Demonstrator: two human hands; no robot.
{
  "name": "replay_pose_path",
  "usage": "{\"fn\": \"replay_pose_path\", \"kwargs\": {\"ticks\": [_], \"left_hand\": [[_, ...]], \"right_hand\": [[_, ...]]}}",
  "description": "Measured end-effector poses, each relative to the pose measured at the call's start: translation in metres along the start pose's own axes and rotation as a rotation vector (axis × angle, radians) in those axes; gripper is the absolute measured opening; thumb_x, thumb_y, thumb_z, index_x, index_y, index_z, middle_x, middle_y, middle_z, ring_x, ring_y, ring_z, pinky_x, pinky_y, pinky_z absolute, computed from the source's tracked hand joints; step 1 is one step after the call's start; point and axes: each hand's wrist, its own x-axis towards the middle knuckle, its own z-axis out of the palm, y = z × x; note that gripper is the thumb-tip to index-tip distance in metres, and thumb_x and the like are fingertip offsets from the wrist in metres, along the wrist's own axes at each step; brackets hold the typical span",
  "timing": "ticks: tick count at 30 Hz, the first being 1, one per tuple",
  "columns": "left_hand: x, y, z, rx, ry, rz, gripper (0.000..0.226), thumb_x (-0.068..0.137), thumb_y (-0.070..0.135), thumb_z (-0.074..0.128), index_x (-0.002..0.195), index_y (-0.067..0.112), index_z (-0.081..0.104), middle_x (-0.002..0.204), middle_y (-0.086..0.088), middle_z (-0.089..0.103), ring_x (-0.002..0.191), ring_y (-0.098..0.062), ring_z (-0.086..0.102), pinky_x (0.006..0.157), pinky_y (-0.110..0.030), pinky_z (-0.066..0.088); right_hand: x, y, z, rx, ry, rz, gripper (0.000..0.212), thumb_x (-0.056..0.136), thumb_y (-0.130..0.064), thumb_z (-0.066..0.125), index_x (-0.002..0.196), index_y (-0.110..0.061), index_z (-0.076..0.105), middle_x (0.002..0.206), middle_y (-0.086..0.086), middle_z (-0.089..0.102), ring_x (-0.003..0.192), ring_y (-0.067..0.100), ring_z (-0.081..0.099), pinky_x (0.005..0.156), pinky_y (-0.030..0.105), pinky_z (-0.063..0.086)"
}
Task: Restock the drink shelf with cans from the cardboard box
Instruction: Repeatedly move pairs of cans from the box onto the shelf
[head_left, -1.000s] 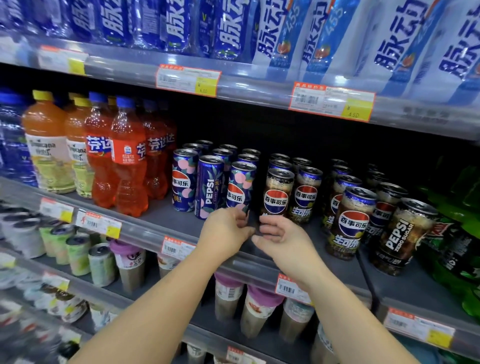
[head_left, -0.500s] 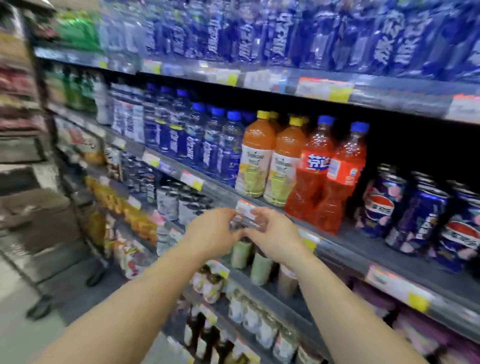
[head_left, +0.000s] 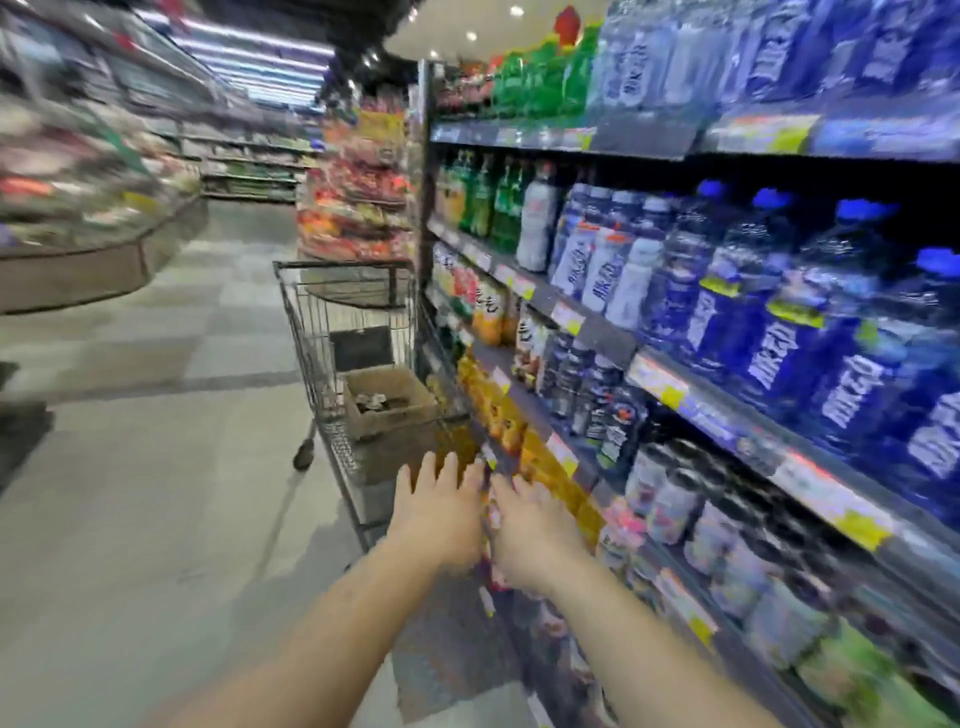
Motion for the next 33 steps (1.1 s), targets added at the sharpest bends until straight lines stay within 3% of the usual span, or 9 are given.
{"fn": "replay_pose_path", "kwargs": {"ticks": [3,7,13,16,26,29,33], "left_hand": [[0.057,-0.05,0.001,-0.016,-0.023,-0.128,0.071,0.094,0.044,0.04,0.152,0.019,0.008,0.162,-0.008,0.002,0.148,-0.033,-0.002,0.117,-0.054,0.003],[0.127,-0.117,-0.006,0.001,-0.014,-0.223,0.07,0.092,0.045,0.039,0.151,0.018,0.013,0.161,-0.007,0.007,0.147,-0.032,0.004,0.117,-0.052,0.01],[0.2,-0.216,-0.011,-0.047,-0.056,-0.383,0.07,0.095,0.046,0.038,0.152,0.018,0.008,0.161,-0.007,0.003,0.147,-0.032,-0.003,0.117,-0.053,0.004],[0.244,-0.271,-0.006,-0.052,-0.025,-0.414,0.062,0.095,0.044,0.037,0.148,0.019,0.016,0.159,-0.007,0.009,0.146,-0.031,0.001,0.116,-0.052,0.007],[0.419,-0.45,0.007,0.018,-0.067,-0.228,0.058,0.096,0.041,0.037,0.148,0.024,0.019,0.157,-0.008,0.015,0.145,-0.033,0.008,0.114,-0.052,0.01],[0.482,-0.466,0.011,0.009,-0.117,-0.122,0.059,0.096,0.041,0.036,0.15,0.025,0.017,0.16,-0.008,0.011,0.146,-0.033,0.005,0.116,-0.052,0.008],[0.562,-0.452,0.035,-0.023,-0.164,0.031,0.063,0.096,0.038,0.04,0.151,0.026,0.014,0.162,-0.008,0.003,0.148,-0.032,-0.003,0.118,-0.054,0.003]], "right_hand": [[0.087,-0.024,0.007,0.01,-0.032,-0.095,0.065,0.099,-0.032,0.041,0.155,-0.023,0.008,0.163,0.004,0.011,0.15,0.028,0.008,0.12,0.046,0.012],[0.187,-0.063,0.003,0.01,-0.132,-0.207,0.07,0.098,-0.031,0.045,0.156,-0.025,0.006,0.164,0.005,0.008,0.15,0.029,0.006,0.119,0.047,0.011],[0.312,-0.133,0.013,0.014,-0.163,-0.349,0.066,0.097,-0.028,0.046,0.154,-0.023,0.014,0.162,0.007,0.016,0.148,0.03,0.015,0.119,0.047,0.019],[0.377,-0.167,0.029,0.02,-0.161,-0.374,0.062,0.095,-0.025,0.045,0.152,-0.024,0.02,0.157,0.008,0.027,0.144,0.031,0.022,0.117,0.049,0.024],[0.59,-0.27,0.071,0.112,-0.15,-0.202,0.062,0.092,-0.025,0.048,0.149,-0.026,0.025,0.153,0.005,0.033,0.141,0.031,0.027,0.111,0.048,0.031],[0.634,-0.261,0.069,0.137,-0.152,-0.085,0.059,0.093,-0.026,0.049,0.148,-0.025,0.028,0.153,0.007,0.033,0.142,0.031,0.028,0.113,0.05,0.031],[0.68,-0.212,0.072,0.16,-0.175,0.099,0.069,0.096,-0.029,0.052,0.155,-0.026,0.014,0.162,0.006,0.015,0.149,0.028,0.013,0.12,0.047,0.017]]}}
